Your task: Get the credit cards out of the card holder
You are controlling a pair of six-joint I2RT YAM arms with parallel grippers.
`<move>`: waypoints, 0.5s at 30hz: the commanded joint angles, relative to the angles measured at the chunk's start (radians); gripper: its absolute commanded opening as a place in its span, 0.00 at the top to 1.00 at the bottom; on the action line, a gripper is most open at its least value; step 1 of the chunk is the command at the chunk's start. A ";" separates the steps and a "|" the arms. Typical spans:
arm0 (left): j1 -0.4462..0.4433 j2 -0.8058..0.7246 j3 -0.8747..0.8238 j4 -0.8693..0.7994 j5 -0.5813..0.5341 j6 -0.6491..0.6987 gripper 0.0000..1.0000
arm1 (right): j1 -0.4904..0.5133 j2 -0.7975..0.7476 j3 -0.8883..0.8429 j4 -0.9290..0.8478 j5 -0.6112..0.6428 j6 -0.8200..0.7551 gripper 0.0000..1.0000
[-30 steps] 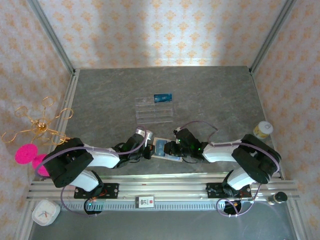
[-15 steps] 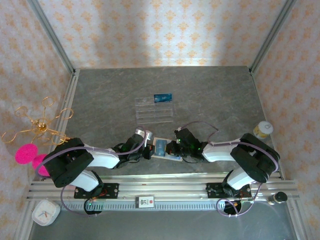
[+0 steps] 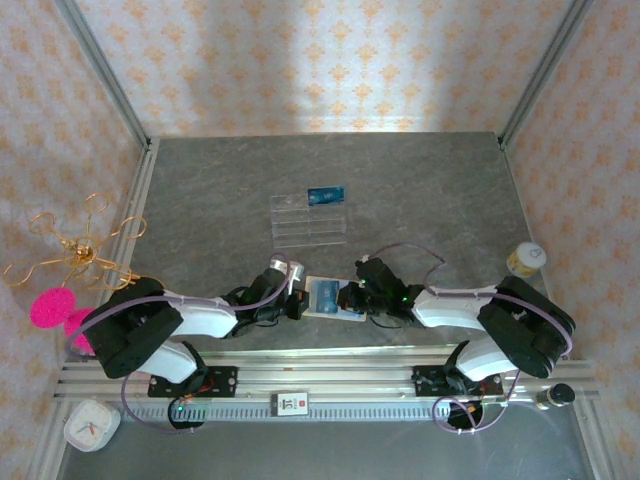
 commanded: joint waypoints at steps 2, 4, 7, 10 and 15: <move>-0.013 -0.118 0.025 -0.093 0.001 0.002 1.00 | -0.006 -0.016 -0.007 -0.020 0.042 -0.004 1.00; -0.020 -0.135 0.039 -0.083 -0.010 0.005 1.00 | -0.005 -0.012 -0.006 -0.017 0.047 -0.010 1.00; -0.024 -0.065 0.077 -0.070 0.010 0.021 1.00 | -0.006 -0.008 -0.013 -0.007 0.047 -0.014 1.00; -0.035 0.018 0.090 -0.014 0.033 0.016 1.00 | -0.006 -0.007 -0.017 -0.004 0.045 -0.017 1.00; -0.037 0.084 0.098 0.006 0.031 0.019 1.00 | -0.005 -0.013 -0.024 0.000 0.047 -0.020 1.00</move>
